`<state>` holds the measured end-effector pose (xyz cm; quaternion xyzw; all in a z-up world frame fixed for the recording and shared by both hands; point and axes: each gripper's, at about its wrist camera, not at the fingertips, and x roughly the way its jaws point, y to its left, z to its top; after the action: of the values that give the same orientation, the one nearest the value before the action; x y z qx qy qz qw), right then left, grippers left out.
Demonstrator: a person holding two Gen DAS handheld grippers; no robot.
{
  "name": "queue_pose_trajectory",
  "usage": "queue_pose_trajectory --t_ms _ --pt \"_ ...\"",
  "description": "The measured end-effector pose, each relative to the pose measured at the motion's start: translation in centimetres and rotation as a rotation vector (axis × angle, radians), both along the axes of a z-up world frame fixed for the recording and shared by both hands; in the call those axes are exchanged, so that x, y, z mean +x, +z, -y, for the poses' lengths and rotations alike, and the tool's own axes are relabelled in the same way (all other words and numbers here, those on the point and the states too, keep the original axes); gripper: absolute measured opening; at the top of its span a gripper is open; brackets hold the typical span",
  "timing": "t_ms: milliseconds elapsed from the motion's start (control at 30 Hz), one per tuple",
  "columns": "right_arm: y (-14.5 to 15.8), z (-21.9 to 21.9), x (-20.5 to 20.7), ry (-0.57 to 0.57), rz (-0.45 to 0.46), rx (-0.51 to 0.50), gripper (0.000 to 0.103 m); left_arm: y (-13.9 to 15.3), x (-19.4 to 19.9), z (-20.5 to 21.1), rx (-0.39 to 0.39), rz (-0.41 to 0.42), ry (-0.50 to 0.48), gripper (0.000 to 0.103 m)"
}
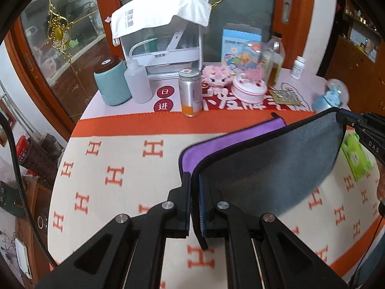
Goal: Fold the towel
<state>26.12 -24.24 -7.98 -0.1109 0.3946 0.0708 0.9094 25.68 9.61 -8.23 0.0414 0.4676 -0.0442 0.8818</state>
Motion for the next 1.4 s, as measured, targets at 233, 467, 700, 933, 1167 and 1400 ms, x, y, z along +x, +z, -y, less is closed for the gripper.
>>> queue_pose_trajectory --t_ms 233,467,700,933,1167,1400 --pt "-3.7 -2.1 5.5 -0.052 -0.040 -0.031 0.005 -4.9 5.6 -1.3 -0.014 -0.089 0.037 0.004" --pt "-7.2 -3.2 8.8 -0.069 -0.083 -0.081 0.005 -9.4 8.3 -1.3 -0.004 -0.161 0.042 0.004" --pt "-9.8 -2.5 10.8 -0.138 -0.155 -0.093 0.022 -10.7 10.3 -1.1 -0.032 -0.160 0.069 0.059" --pt "-8.8 -1.6 9.6 -0.186 -0.115 -0.035 0.040 -9.8 10.0 -1.9 -0.085 -0.160 0.112 0.084" --pt "-6.7 -2.3 6.4 -0.173 -0.129 0.021 0.046 -6.9 7.0 -1.4 -0.123 -0.122 0.116 0.100" --pt "-4.7 -2.1 1.0 -0.194 -0.137 0.064 0.056 -2.7 1.4 0.5 -0.139 -0.064 0.077 0.102"
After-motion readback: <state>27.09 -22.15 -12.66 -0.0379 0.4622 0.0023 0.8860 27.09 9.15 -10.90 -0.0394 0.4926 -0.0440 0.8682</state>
